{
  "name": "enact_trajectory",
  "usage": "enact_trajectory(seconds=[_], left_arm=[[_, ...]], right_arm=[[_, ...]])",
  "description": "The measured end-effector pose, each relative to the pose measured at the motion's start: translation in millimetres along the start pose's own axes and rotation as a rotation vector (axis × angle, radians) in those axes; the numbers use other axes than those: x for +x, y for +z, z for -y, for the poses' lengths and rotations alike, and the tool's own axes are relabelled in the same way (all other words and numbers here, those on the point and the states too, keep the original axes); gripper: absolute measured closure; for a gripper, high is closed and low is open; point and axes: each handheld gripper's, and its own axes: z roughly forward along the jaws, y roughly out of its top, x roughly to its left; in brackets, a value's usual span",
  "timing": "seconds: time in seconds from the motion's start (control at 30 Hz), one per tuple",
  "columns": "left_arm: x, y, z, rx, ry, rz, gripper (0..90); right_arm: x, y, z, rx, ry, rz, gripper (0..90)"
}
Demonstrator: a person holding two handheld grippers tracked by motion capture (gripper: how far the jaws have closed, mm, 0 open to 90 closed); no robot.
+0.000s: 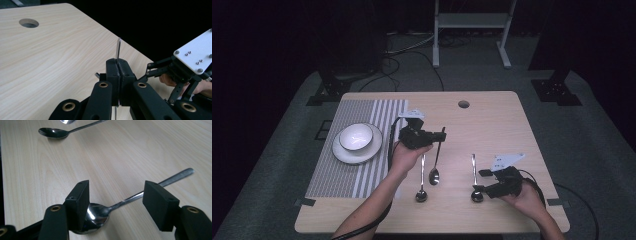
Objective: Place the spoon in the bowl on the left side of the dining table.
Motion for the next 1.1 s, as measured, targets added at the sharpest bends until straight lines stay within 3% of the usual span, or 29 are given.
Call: enact_trajectory(seconds=[0.43, 1.1], left_arm=[[5.2, -18.4, -10.3, -0.027, 0.003, -0.021, 89.1], [38.1, -80.5, -21.4, -0.098, -0.029, -0.154, 89.0]], right_arm=[[-6.4, -11.0, 15.1, -0.010, 0.060, 0.022, 32.9], [-16.1, -27.8, 28.3, -0.038, 0.136, 0.065, 25.1]])
